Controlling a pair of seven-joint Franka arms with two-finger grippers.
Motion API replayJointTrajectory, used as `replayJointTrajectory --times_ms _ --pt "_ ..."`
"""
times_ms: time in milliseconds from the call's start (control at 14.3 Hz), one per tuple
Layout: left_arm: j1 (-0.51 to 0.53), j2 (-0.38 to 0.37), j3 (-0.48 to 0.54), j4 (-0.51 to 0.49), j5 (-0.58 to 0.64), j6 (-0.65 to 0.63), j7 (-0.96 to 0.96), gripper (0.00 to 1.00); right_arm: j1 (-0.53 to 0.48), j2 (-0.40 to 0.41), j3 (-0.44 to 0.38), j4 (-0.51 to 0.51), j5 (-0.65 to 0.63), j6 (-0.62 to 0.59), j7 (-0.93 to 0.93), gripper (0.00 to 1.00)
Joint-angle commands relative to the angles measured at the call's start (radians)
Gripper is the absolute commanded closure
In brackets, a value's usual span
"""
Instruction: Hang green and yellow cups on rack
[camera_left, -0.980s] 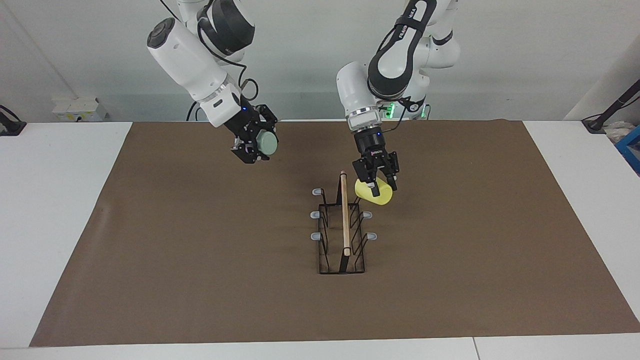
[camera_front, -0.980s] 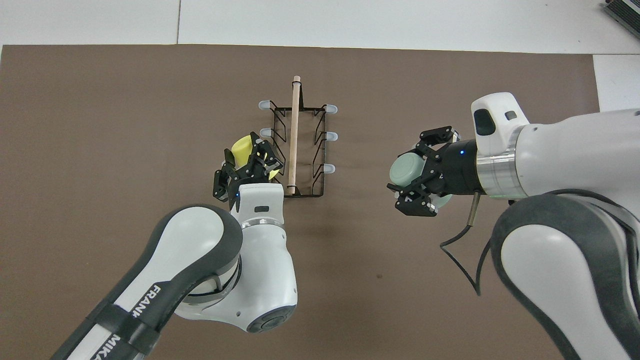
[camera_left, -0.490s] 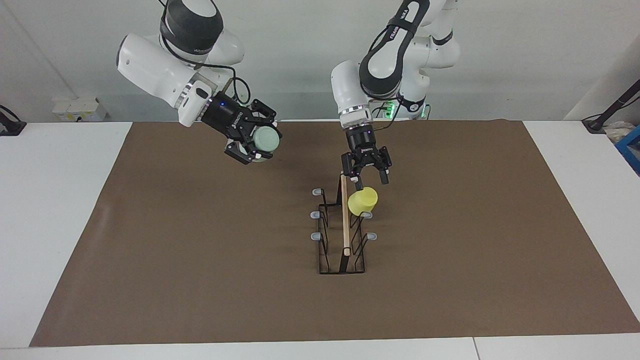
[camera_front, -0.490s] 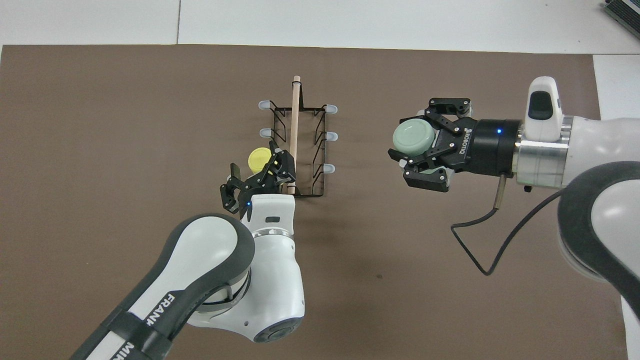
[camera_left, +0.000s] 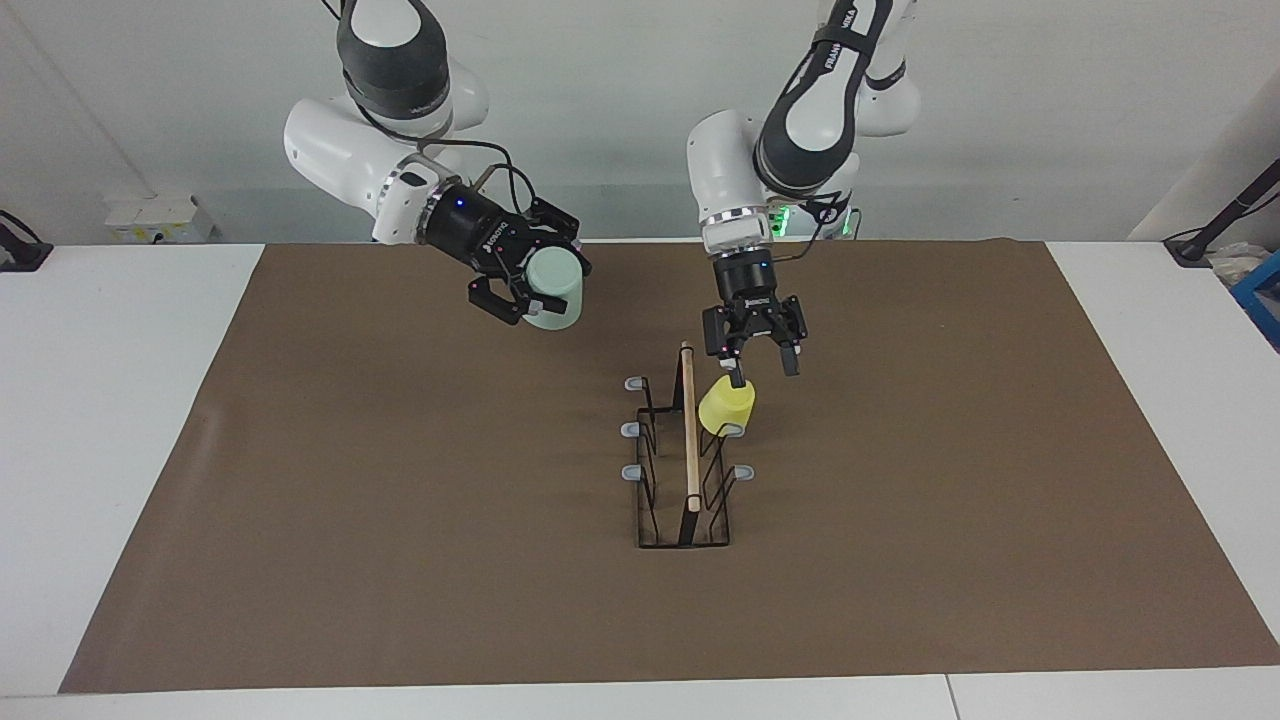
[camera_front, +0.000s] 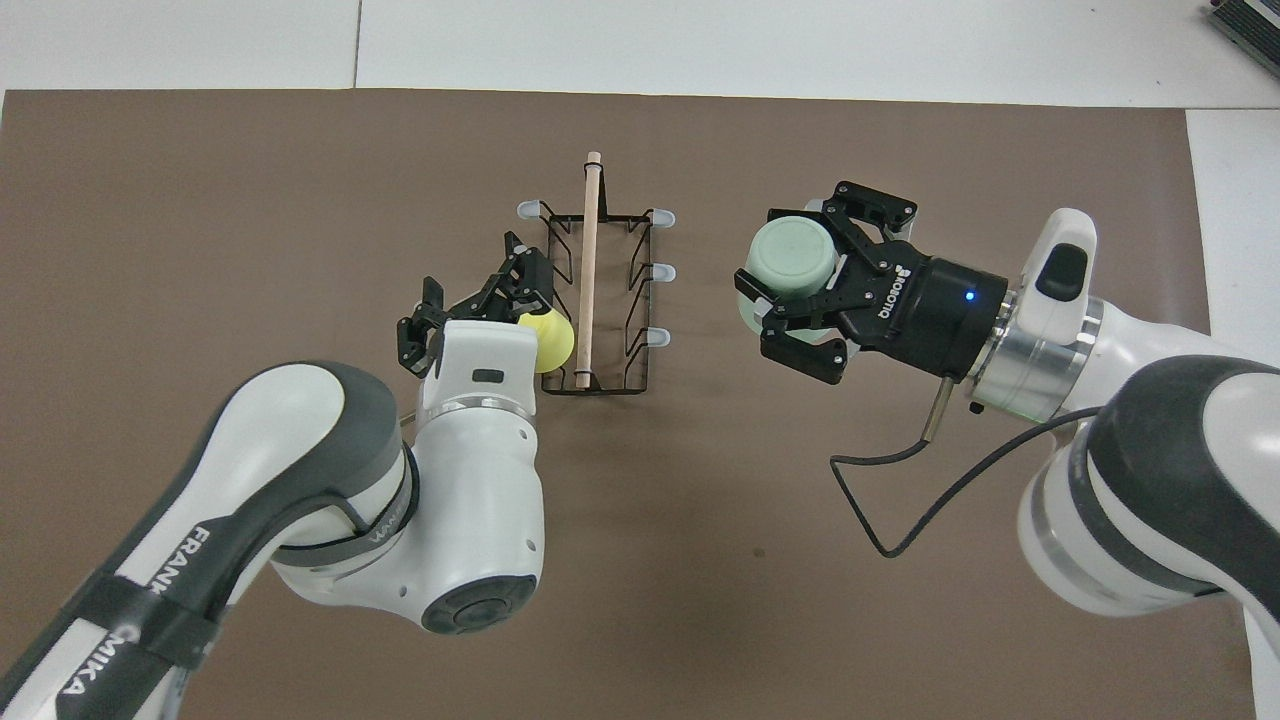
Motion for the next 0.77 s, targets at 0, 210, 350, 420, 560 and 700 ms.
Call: replayJointTrajectory --times_ms 0,210,350,420,560,700 --pt "0.01 -0.025 0.071 -0.009 -0.026 0.123 0.071 0.0 0.037 0.016 0.001 -0.062 0.255 0.015 -0.232 1.0" --pt "0.011 -0.03 0.154 -0.008 -0.026 0.215 0.112 0.0 0.059 0.066 0.002 -0.074 0.352 0.007 -0.403 1.0" --pt "0.013 -0.019 0.191 0.014 -0.026 0.257 0.126 0.0 0.086 0.09 0.002 -0.083 0.433 0.009 -0.479 1.0" --pt "0.013 -0.009 0.196 0.038 -0.049 0.257 0.125 0.0 0.106 0.105 0.001 -0.085 0.485 0.009 -0.533 1.0" --pt "0.014 0.022 0.196 0.104 -0.143 0.242 0.128 0.0 0.132 0.145 0.002 -0.085 0.561 0.007 -0.628 1.0" --pt "0.022 0.027 0.202 0.132 -0.208 0.225 0.145 0.02 0.16 0.182 0.001 -0.085 0.647 0.007 -0.726 1.0"
